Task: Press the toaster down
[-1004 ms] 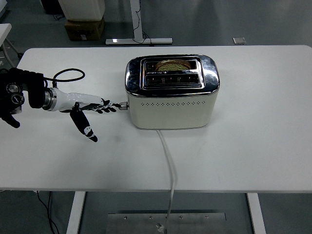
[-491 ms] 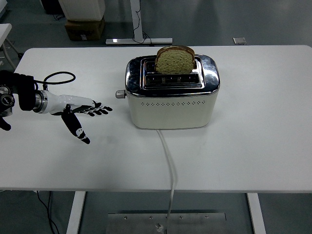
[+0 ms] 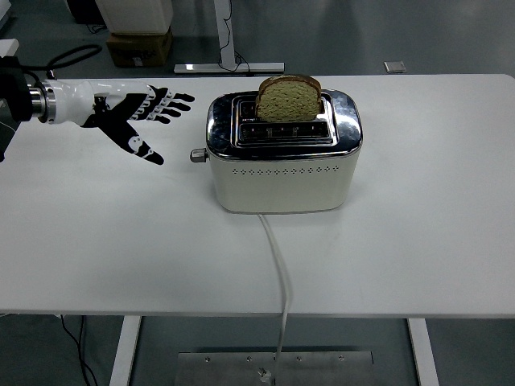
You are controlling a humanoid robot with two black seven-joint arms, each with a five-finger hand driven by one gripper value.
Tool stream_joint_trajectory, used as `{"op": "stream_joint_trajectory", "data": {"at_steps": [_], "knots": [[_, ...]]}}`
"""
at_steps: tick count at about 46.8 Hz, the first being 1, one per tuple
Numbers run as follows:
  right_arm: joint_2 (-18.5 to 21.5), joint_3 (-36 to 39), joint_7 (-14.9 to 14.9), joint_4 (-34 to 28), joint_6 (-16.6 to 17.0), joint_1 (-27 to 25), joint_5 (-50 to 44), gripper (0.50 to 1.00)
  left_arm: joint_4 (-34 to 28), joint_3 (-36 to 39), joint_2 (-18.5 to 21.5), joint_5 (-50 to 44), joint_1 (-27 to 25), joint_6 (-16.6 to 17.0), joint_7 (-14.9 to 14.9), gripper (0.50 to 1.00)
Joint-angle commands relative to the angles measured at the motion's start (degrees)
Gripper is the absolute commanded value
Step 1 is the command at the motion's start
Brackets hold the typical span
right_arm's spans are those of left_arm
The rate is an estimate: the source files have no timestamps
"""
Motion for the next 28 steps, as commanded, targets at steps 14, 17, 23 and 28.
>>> {"op": "stream_joint_trajectory", "data": {"at_steps": [14,17,23,28], "knots": [[0.0,0.0,0.0,0.0,0.0,0.0,0.0,1.0,10.39,0.02,-1.42,-9.91,-4.02,-0.01,-0.38,1.0],[0.0,0.0,0.0,0.0,0.0,0.0,0.0,1.0,11.88,-0.07,-2.04,-12.64,-4.02,-0.01,-0.38,1.0],[0.0,0.0,0.0,0.0,0.0,0.0,0.0,1.0,16.1,-0.77,-3.62,-22.04,-3.41,-0.01,-1.96,1.0],[0.0,0.0,0.0,0.0,0.0,0.0,0.0,0.998,20.93,-0.86,-5.64,-30.39,-2.18,-0.01,-4.6,1.0]]}}
